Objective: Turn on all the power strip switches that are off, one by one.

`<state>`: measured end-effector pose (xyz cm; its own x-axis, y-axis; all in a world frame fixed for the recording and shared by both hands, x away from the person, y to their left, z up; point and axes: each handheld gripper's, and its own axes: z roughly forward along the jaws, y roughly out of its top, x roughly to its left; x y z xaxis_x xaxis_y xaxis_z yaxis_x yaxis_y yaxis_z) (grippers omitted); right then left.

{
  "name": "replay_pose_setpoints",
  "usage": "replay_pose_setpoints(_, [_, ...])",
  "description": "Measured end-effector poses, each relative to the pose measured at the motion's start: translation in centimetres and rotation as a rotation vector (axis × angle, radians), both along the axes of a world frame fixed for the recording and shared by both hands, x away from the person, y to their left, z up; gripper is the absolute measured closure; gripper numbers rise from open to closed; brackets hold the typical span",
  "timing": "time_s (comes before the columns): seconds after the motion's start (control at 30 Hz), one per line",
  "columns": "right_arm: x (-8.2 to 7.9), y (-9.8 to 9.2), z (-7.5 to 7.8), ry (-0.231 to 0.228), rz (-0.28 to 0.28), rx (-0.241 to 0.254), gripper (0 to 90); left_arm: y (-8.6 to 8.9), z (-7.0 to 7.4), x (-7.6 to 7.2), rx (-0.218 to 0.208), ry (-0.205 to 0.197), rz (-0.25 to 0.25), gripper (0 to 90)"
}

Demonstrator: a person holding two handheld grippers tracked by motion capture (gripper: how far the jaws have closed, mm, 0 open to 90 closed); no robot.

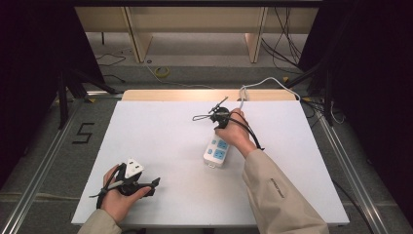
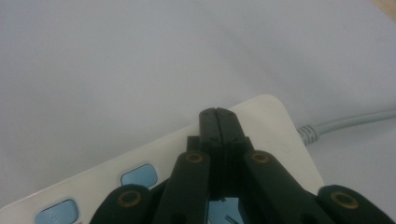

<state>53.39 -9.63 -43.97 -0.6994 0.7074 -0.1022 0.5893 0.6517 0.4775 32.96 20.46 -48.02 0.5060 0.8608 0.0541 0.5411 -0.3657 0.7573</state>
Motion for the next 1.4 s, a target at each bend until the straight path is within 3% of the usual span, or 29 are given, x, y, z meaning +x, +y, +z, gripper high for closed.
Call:
replay_pose_setpoints(0.7, [-0.2, 0.34, -0.22, -0.015, -0.028, -0.011, 90.0, -0.07, 0.0, -0.01, -0.001, 0.004, -0.005, 18.3])
replay_pose_setpoints(1.2, [-0.39, 0.08, -0.12, -0.02, -0.028, 0.015, 90.0, 0.01, -0.02, 0.0, 0.004, 0.007, -0.003, 18.3])
replay_pose_setpoints(1.3, [-0.57, 0.01, 0.06, -0.027, -0.035, 0.05, 90.0, 0.04, -0.06, 0.02, 0.003, 0.007, -0.001, 18.3])
replay_pose_setpoints(1.4, [-0.79, 0.06, 0.38, -0.034, -0.025, 0.049, 90.0, 0.03, -0.03, 0.01, 0.006, 0.009, -0.003, 18.3])
